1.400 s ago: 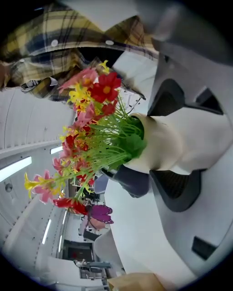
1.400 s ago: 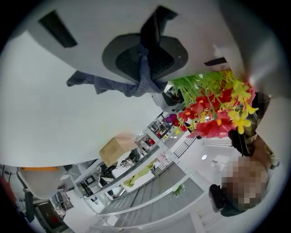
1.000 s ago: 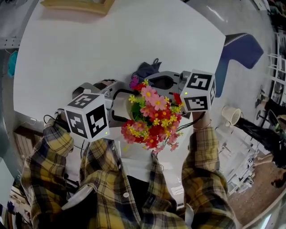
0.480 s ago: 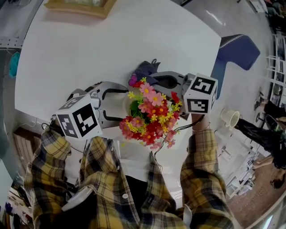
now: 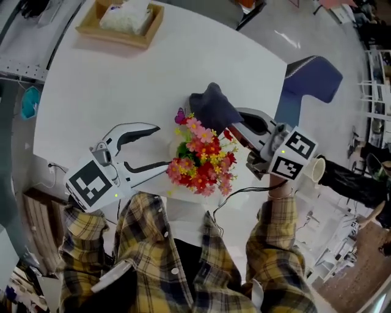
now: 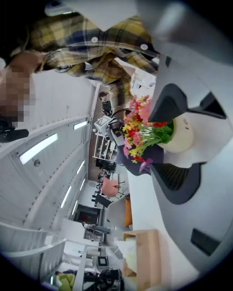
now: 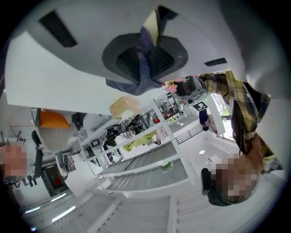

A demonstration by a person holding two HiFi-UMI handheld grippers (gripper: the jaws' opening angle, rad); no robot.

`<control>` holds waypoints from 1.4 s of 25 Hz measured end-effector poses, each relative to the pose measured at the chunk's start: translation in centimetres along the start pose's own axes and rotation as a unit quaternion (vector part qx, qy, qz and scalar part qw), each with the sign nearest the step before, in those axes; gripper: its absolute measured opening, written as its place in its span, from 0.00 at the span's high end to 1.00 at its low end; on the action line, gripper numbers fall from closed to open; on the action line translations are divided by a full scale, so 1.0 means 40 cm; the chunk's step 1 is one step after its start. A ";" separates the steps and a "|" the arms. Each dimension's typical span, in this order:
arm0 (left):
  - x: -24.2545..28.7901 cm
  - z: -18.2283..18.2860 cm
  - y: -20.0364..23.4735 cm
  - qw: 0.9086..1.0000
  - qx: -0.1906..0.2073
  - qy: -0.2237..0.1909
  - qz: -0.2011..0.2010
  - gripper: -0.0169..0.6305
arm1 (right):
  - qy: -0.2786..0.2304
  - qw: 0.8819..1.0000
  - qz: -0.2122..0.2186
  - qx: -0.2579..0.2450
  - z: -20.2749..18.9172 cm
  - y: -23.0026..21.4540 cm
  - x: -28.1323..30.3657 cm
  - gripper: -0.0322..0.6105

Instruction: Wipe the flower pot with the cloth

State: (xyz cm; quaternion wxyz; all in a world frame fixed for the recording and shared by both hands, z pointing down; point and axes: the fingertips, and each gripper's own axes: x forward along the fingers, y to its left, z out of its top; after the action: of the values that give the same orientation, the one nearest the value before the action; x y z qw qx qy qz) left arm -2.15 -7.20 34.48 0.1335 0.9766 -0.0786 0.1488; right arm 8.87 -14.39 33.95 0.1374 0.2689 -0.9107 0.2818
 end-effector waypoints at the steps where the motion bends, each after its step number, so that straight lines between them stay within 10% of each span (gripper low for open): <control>1: -0.011 0.024 -0.002 1.000 -0.014 -0.018 0.005 0.53 | -0.017 1.000 -0.009 -0.005 0.024 0.009 -0.016 0.93; 20: -0.118 0.395 -0.119 0.976 -0.076 -0.189 0.082 0.91 | -0.222 0.972 -0.070 -0.027 0.301 0.270 -0.218 0.93; 35: -0.143 0.418 -0.146 0.970 -0.061 -0.188 0.141 0.96 | -0.247 0.964 -0.080 -0.051 0.336 0.383 -0.247 0.93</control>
State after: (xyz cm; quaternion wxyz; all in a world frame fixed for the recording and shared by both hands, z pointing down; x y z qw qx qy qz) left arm -1.92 -5.75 15.94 0.1538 0.9562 -0.2477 -0.0249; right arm 6.92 -7.54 12.47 -0.0561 0.3947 -0.9051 0.1480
